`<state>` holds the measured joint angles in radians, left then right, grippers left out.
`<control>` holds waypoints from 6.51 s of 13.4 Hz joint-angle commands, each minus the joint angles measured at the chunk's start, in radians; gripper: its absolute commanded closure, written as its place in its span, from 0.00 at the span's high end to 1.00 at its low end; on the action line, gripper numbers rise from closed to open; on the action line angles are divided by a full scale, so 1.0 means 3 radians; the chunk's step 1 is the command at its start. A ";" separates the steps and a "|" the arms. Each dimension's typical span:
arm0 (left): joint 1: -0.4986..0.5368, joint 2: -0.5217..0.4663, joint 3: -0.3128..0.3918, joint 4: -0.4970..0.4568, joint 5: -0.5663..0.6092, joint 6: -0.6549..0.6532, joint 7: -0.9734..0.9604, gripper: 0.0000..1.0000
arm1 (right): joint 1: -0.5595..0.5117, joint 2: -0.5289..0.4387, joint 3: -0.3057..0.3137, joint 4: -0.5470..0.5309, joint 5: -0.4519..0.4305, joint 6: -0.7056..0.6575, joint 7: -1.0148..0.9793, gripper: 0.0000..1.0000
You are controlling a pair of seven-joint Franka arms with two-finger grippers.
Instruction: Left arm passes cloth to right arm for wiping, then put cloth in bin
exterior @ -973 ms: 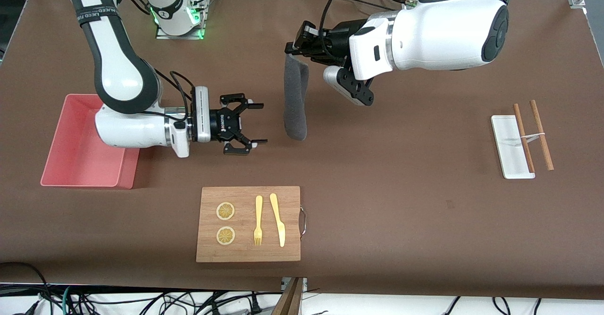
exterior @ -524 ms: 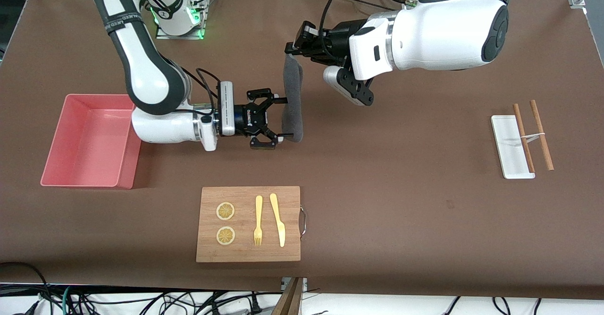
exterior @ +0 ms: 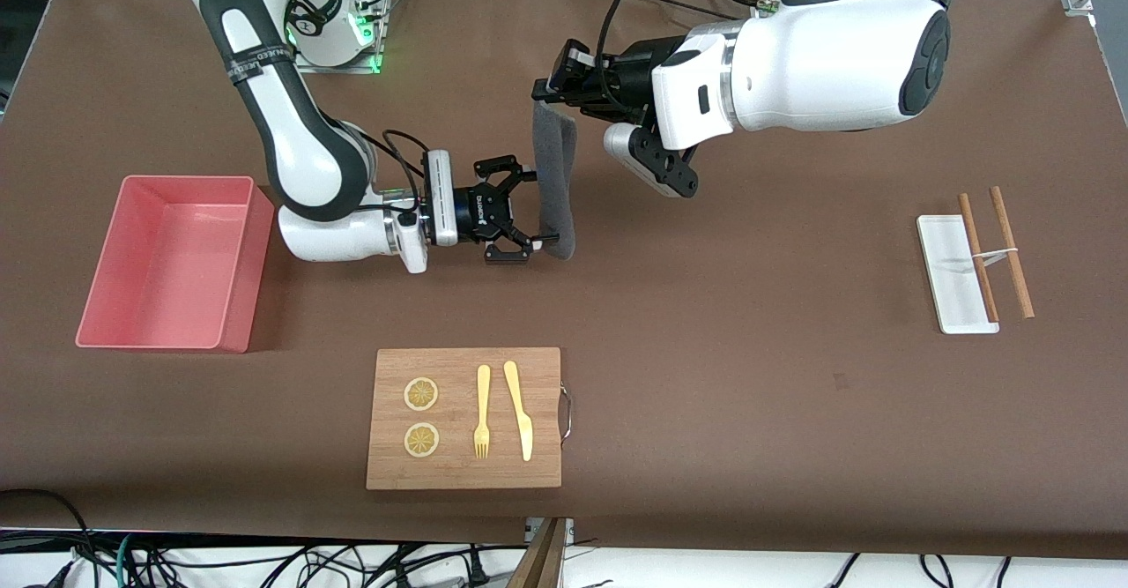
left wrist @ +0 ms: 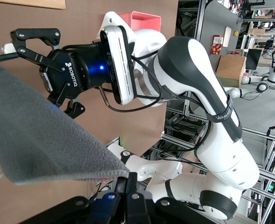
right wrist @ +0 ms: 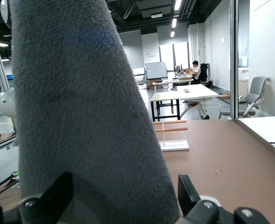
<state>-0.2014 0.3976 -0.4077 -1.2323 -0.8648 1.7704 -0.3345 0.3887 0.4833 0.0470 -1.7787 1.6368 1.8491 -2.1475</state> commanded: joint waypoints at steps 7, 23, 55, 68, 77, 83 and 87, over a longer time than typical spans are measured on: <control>-0.0034 -0.0026 0.0024 -0.0039 -0.0027 0.0045 -0.0025 0.00 | 0.0182 -0.0102 -0.0049 -0.0166 0.0429 0.0181 -0.0189 0.05; 0.0196 -0.0047 0.0060 -0.0014 0.1402 -0.0511 0.0005 1.00 | 0.0141 -0.0256 -0.0631 -0.0038 0.0220 -0.0119 -0.0241 0.00; 0.0539 -0.1187 0.0960 -0.1164 0.2934 -0.0650 0.0747 1.00 | -0.0166 -0.0630 -0.0637 -0.0635 -0.5154 0.0865 0.7151 0.00; 0.0539 -0.1192 0.0955 -0.1159 0.2934 -0.0716 0.0752 1.00 | 0.0528 0.0173 -0.0632 -0.0412 -0.5154 0.1639 0.8332 0.00; 0.0538 -0.1177 0.0955 -0.1093 0.2939 -0.0706 0.0752 1.00 | 0.1072 0.0414 -0.0136 0.0463 -0.4761 0.1333 0.9950 0.00; 0.0564 -0.1034 0.0970 -0.0965 0.2939 -0.0696 0.0742 1.00 | 0.0914 0.0348 -0.0397 0.0300 -0.4751 0.1031 0.9854 0.00; 0.0569 -0.0687 0.0970 -0.0562 0.2969 -0.0706 0.0726 1.00 | 0.0464 0.0261 -0.0392 -0.0017 -0.4745 0.1031 0.9266 0.00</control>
<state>-0.0301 0.1088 -0.1200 -1.5163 0.0397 1.5780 -0.1318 0.5894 0.5869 -0.0820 -1.7282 0.1989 2.1645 0.7094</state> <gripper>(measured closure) 0.000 0.978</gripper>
